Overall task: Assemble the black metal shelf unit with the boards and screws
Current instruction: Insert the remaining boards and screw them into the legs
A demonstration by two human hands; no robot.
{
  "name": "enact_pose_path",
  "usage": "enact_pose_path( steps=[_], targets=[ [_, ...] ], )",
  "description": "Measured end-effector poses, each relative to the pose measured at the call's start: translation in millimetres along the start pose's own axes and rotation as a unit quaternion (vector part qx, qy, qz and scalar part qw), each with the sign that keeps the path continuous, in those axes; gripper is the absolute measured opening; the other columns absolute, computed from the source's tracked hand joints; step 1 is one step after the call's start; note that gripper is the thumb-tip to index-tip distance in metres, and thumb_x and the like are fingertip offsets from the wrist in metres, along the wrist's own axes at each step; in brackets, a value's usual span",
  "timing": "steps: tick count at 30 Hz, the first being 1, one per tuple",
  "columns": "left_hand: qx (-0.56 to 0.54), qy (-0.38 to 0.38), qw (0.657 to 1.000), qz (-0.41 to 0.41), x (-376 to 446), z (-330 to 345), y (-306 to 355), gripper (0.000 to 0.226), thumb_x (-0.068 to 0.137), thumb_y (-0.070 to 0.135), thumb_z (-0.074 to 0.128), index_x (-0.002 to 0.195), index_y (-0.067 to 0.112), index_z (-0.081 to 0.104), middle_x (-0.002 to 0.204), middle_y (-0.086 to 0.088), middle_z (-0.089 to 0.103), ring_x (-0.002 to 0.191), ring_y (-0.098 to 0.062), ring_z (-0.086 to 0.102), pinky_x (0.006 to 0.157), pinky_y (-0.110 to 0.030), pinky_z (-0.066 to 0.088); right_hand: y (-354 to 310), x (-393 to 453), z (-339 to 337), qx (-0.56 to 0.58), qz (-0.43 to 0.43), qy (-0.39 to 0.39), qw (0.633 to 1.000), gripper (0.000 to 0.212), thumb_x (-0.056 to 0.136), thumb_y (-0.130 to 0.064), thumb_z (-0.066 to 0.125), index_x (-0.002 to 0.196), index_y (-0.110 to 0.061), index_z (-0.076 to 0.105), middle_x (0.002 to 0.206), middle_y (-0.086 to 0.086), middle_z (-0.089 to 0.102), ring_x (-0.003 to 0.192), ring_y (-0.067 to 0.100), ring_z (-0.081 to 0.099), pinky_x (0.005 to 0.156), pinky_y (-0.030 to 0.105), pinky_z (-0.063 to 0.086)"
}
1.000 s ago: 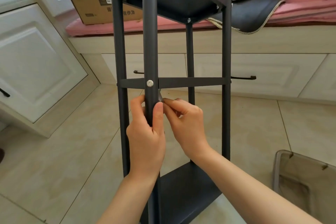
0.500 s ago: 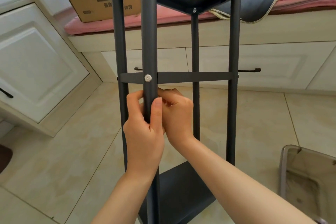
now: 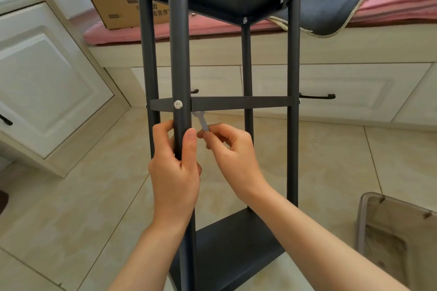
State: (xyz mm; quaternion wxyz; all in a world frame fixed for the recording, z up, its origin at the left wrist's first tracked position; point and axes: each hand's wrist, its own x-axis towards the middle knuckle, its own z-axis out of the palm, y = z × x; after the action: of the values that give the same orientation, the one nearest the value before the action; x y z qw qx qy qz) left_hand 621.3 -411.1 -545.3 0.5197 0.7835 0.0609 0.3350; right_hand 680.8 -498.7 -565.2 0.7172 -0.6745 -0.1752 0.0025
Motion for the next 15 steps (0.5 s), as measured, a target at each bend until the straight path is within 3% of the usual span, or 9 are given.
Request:
enact_pose_path(
  steps=[3,8,15],
  targets=[
    [0.001,0.002,1.0,0.0,1,-1,0,0.021,0.094,0.051,0.049,0.107,0.035,0.048,0.064,0.01,0.055,0.043,-0.011,0.048,0.041,-0.02,0.04,-4,-2,-7,0.004,0.009,-0.027,1.0,0.017,0.098,-0.015,0.057,0.1,-0.01,0.073,0.09,-0.005,0.071,0.085,0.004,0.061,0.075,0.014,0.05],
    [-0.008,-0.001,1.0,-0.006,2,-1,1,0.019,0.094,0.05,0.049,0.105,0.035,0.048,0.062,0.009,0.054,0.042,-0.011,0.046,0.04,-0.021,0.039,-11,-1,-9,-0.002,0.001,-0.037,0.999,0.018,0.098,-0.016,0.058,0.104,-0.01,0.074,0.092,-0.004,0.071,0.083,-0.001,0.06,0.073,0.009,0.047],
    [-0.009,-0.007,1.0,0.001,0,-1,1,0.016,0.095,0.049,0.049,0.105,0.036,0.048,0.062,0.008,0.053,0.042,-0.011,0.046,0.04,-0.02,0.039,-12,1,-11,-0.053,-0.021,-0.025,0.998,0.017,0.095,-0.014,0.062,0.106,-0.012,0.075,0.089,-0.002,0.07,0.082,0.005,0.063,0.073,0.012,0.05]
  ],
)
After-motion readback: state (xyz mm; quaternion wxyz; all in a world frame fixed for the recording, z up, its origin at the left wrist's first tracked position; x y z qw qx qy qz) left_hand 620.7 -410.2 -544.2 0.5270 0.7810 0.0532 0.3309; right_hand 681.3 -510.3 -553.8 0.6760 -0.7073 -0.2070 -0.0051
